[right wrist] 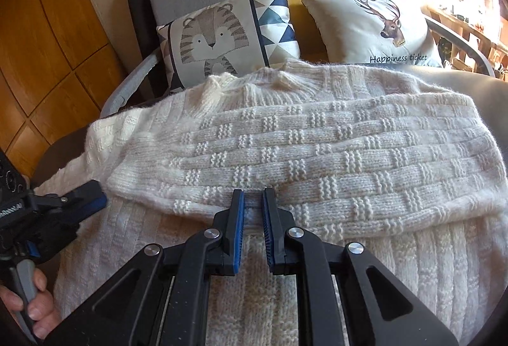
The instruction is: Fold clothes
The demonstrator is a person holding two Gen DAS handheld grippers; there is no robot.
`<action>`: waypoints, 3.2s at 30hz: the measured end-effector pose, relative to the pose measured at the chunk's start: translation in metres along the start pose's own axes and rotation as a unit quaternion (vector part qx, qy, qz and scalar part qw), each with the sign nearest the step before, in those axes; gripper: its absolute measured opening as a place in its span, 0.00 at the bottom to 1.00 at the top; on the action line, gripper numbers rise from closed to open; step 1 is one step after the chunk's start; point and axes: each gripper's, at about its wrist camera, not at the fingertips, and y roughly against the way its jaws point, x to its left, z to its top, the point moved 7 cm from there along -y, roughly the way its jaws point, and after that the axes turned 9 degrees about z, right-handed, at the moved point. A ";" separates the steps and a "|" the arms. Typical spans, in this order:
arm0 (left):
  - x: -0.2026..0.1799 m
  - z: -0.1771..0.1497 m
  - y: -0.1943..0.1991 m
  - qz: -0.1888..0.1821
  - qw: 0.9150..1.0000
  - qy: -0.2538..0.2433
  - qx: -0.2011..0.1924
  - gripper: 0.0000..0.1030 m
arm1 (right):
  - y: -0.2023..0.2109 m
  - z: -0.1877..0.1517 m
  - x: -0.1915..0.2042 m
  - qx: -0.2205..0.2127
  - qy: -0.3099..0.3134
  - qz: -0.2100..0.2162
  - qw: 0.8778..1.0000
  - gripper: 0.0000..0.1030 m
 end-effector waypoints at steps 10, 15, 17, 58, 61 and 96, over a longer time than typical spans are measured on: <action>0.141 0.084 0.136 0.107 0.979 0.104 -0.141 0.20 | -0.001 -0.001 0.003 -0.001 0.009 -0.012 1.000 0.12; 0.215 0.099 0.173 0.157 0.958 0.174 -0.164 0.21 | -0.001 -0.001 0.004 -0.001 0.013 -0.016 1.000 0.12; 0.241 0.098 0.183 0.175 0.950 0.201 -0.161 0.21 | -0.002 -0.001 0.004 0.000 0.016 -0.020 1.000 0.12; 0.082 0.135 0.185 0.085 0.963 0.046 -0.251 0.05 | 0.016 0.003 0.010 0.013 -0.005 -0.007 1.000 0.32; 0.025 0.120 0.176 0.059 0.968 -0.018 -0.244 0.05 | 0.037 -0.007 0.009 -0.004 -0.051 0.022 0.998 0.39; -0.098 -0.098 -0.023 0.078 0.962 -0.259 -0.029 0.05 | 0.088 -0.004 -0.067 -0.056 -0.154 0.111 0.980 0.40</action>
